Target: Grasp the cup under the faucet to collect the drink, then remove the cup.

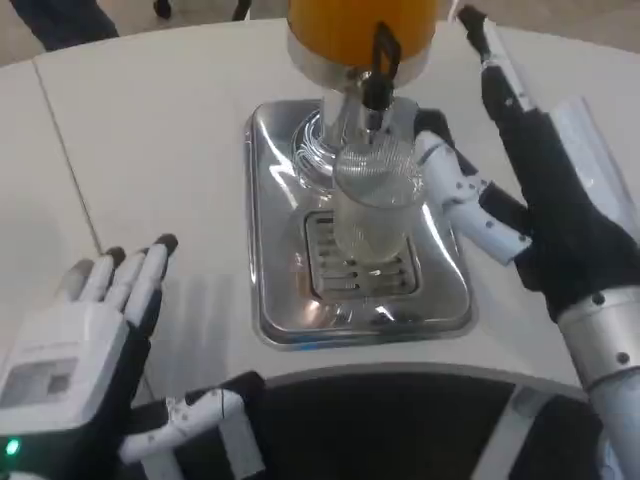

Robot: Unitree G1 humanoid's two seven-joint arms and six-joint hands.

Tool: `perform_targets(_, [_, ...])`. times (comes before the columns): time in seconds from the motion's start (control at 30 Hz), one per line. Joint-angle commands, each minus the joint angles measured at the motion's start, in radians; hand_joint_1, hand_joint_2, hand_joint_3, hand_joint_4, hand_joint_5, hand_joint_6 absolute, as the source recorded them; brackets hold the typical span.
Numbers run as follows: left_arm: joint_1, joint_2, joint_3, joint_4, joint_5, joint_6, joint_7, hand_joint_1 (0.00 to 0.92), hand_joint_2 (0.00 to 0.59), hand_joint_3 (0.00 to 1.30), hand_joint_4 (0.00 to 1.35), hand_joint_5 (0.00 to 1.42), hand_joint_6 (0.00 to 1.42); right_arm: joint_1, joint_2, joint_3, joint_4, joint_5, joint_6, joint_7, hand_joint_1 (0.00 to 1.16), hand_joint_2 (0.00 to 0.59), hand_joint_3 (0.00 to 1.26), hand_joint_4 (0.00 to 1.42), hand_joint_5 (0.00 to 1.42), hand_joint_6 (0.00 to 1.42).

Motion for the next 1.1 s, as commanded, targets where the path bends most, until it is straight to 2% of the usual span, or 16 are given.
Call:
perform_targets(0.03, [0.046, -0.03, -0.008, -0.027, 0.02, -0.025, 0.029, 0.0, 0.088, 0.0, 0.0, 0.0, 0.0, -0.082, 0.013, 0.019, 0.049, -0.001, 0.018, -0.06, 0.34, 0.568, 0.0, 0.0, 0.0, 0.0])
perform_targets(0.1, [0.056, -0.038, -0.01, -0.035, 0.029, -0.03, 0.035, 0.0, 0.091, 0.0, 0.0, 0.0, 0.0, -0.12, 0.028, 0.003, 0.101, 0.049, 0.051, -0.062, 0.35, 0.568, 0.0, 0.0, 0.0, 0.0])
perform_targets(0.27, [0.06, -0.045, -0.015, -0.036, 0.041, -0.043, 0.017, 0.0, 0.103, 0.0, 0.0, 0.0, 0.0, -0.138, 0.003, 0.001, 0.143, 0.092, 0.043, -0.079, 0.35, 0.568, 0.0, 0.0, 0.0, 0.0])
perform_targets(0.5, [0.069, -0.047, -0.007, -0.034, 0.033, -0.049, 0.012, 0.0, 0.109, 0.0, 0.0, 0.0, 0.0, -0.166, -0.03, -0.035, 0.185, 0.264, 0.041, -0.041, 0.35, 0.565, 0.0, 0.0, 0.0, 0.0])
perform_targets(0.67, [0.068, -0.053, -0.009, -0.033, 0.042, -0.052, 0.018, 0.0, 0.114, 0.0, 0.0, 0.0, 0.0, -0.171, -0.067, -0.004, 0.192, 0.315, 0.026, -0.026, 0.35, 0.559, 0.0, 0.0, 0.0, 0.0])
perform_targets(0.8, [0.06, -0.061, -0.005, -0.027, 0.029, -0.051, 0.017, 0.0, 0.118, 0.0, 0.0, 0.0, 0.0, -0.187, -0.08, -0.01, 0.217, 0.388, 0.039, -0.008, 0.35, 0.552, 0.0, 0.0, 0.0, 0.0])
perform_targets(0.9, [0.058, -0.063, 0.001, -0.02, 0.021, -0.053, 0.021, 0.0, 0.119, 0.0, 0.0, 0.0, 0.0, -0.198, -0.103, -0.005, 0.243, 0.41, 0.031, -0.007, 0.36, 0.549, 0.0, 0.0, 0.0, 0.0])
perform_targets(1.0, [0.059, -0.064, 0.005, -0.013, 0.019, -0.059, 0.027, 0.0, 0.12, 0.0, 0.0, 0.0, 0.0, -0.205, -0.108, -0.02, 0.266, 0.467, 0.043, 0.002, 0.36, 0.547, 0.0, 0.0, 0.0, 0.0])
perform_targets(1.1, [0.059, -0.068, 0.006, -0.009, 0.019, -0.064, 0.031, 0.0, 0.121, 0.0, 0.0, 0.0, 0.0, -0.225, -0.159, 0.005, 0.257, 0.444, 0.026, 0.014, 0.36, 0.546, 0.0, 0.0, 0.0, 0.0])
